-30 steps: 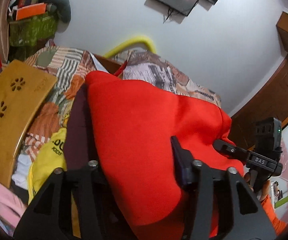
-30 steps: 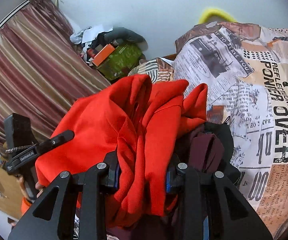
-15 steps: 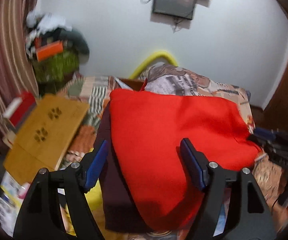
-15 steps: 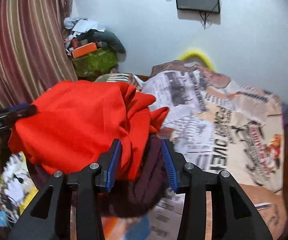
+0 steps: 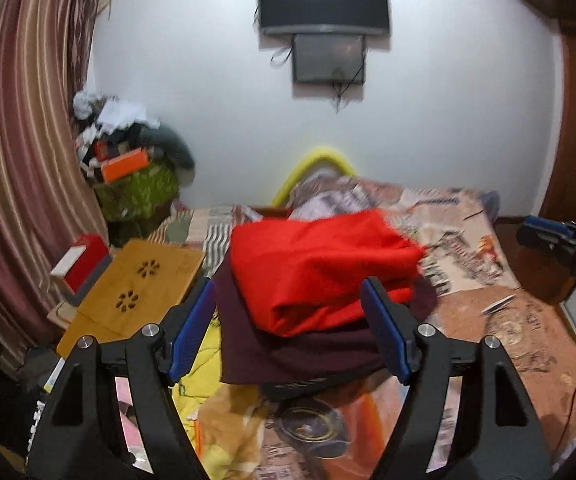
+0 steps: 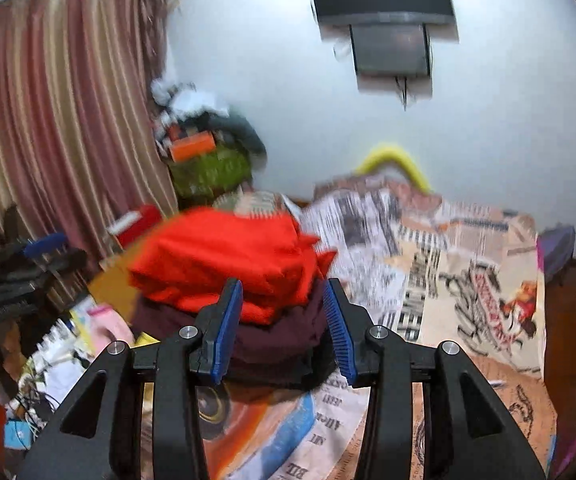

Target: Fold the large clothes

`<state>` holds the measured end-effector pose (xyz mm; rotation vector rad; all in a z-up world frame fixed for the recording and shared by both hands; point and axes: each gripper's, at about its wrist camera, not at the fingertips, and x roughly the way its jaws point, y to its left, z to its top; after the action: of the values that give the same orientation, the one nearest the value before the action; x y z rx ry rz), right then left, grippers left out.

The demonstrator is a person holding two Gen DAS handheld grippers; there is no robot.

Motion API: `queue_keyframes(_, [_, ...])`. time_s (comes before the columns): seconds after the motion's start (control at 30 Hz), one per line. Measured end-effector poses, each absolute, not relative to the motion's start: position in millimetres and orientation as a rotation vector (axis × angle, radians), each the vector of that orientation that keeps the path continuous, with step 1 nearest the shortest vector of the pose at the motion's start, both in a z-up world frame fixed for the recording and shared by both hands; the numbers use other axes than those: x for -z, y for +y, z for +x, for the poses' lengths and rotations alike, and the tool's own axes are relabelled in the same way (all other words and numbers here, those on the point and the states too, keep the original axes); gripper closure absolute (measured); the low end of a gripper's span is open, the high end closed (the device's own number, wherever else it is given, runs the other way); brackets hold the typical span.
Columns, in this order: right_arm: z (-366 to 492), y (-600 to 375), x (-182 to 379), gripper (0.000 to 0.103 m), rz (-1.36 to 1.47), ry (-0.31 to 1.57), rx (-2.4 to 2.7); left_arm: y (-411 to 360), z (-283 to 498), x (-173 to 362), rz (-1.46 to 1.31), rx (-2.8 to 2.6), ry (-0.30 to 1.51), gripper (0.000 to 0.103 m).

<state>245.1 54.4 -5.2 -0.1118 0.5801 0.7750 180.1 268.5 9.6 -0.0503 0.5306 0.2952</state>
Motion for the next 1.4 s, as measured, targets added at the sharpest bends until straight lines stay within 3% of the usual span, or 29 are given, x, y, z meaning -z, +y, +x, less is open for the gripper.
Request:
queue_keyframes(0.23, [168, 15, -54, 0.061, -0.016, 0.324, -0.823, 200, 103, -60, 0.035, -0.316, 0.291, 0.029])
queue_keyframes(0.5, [97, -9, -69, 0.058, 0.021, 0.153, -0.851, 144, 26, -70, 0.008, -0.316, 0.107, 0.026])
queue_keyframes(0.6, [85, -11, -61, 0.046, 0.021, 0.136, -0.839, 133, 9, -64, -0.014, -0.316, 0.084, 0.023])
queue_keyframes(0.77, [68, -9, -51, 0.024, -0.01, 0.122, -0.778, 122, -9, -54, -0.04, -0.348, 0.065, 0.009])
queue_keyframes(1.03, [63, -3, -44, 0.002, -0.022, 0.148, -0.737, 122, -16, -41, -0.085, -0.383, 0.09, 0.001])
queue_keyframes(1.4, [72, -12, -37, 0.002, 0.004, 0.206, -0.723, 127, -15, -28, -0.127, -0.403, 0.128, 0.001])
